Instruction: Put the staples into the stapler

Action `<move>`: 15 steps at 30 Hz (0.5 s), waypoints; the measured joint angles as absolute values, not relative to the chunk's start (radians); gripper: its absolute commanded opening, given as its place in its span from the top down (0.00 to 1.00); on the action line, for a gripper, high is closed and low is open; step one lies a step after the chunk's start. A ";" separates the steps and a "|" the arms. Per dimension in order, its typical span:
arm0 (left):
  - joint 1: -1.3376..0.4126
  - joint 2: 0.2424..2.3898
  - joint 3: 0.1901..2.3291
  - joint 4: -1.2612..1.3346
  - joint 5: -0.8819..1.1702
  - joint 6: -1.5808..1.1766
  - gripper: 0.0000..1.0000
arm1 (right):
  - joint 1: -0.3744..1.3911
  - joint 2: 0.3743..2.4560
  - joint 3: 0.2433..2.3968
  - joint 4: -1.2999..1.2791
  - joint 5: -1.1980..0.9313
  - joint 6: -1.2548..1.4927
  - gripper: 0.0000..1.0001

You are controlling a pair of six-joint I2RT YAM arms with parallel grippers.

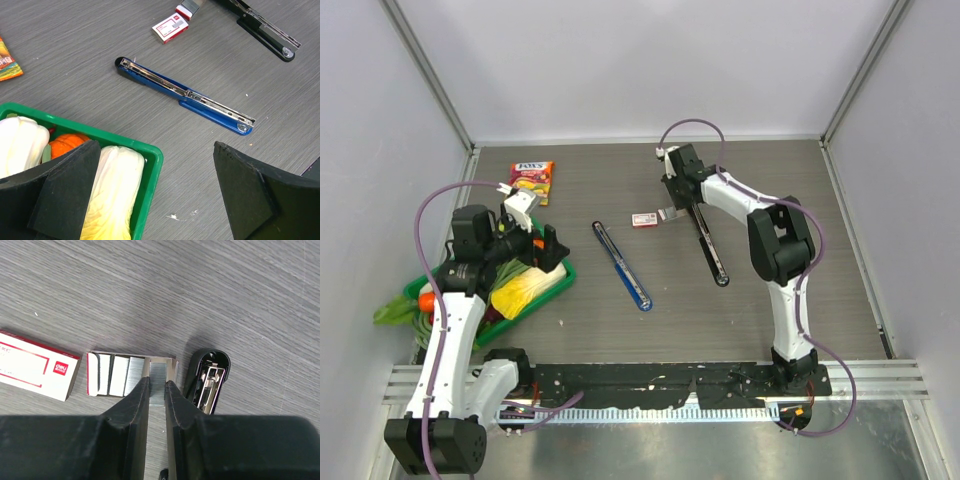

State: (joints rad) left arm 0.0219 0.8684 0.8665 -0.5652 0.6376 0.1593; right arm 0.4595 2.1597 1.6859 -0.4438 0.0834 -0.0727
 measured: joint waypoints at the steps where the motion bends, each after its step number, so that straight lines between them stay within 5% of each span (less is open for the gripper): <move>1: 0.022 0.868 0.867 -0.565 0.638 0.159 0.00 | 0.459 2.156 1.686 -0.444 0.081 -0.073 0.81; 15: 0.029 0.868 0.865 -0.565 0.649 0.159 0.00 | 0.428 1.768 1.390 -0.434 -0.030 -0.078 0.81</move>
State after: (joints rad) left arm 0.0288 0.8684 0.8646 -0.5652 0.6487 0.1593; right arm 0.4278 1.7679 1.3895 -0.4339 -0.0303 -0.0780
